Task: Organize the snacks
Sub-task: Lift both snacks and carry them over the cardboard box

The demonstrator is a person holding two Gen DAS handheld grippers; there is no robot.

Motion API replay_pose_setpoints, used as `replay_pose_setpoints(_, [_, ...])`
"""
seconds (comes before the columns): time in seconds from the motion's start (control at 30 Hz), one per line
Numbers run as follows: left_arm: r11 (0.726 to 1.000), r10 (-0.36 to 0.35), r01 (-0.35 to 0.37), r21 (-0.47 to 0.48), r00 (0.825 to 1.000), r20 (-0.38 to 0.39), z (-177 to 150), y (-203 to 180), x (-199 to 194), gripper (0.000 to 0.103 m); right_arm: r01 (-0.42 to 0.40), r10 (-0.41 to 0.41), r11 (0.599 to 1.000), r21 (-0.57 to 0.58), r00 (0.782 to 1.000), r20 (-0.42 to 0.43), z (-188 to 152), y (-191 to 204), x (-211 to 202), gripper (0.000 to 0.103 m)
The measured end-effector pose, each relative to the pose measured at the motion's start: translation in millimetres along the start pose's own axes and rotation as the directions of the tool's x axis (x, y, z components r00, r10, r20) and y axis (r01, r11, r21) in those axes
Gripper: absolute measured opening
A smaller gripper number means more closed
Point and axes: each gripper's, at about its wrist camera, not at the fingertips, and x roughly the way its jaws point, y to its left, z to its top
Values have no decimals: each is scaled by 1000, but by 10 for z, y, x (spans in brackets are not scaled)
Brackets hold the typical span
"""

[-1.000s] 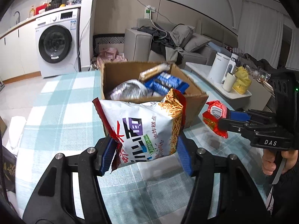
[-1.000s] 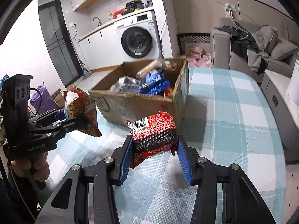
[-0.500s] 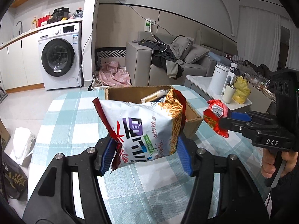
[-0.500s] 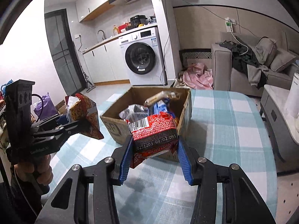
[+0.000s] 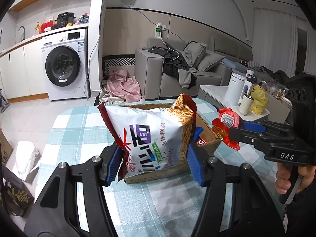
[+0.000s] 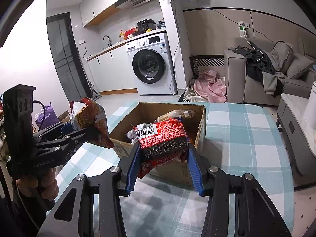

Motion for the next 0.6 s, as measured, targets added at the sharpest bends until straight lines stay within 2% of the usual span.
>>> replay_pose_setpoints(0.17, [1000,7,-7,-5,1000,-4,85,83,163,57,9,-9,1000,-4,1000,-3,39,21,84,47])
replay_pose_setpoints(0.6, [1000,12,-12,-9,999,-52,272,182,887,57,5,-5,1000,13,999,-37,160,21,436,47])
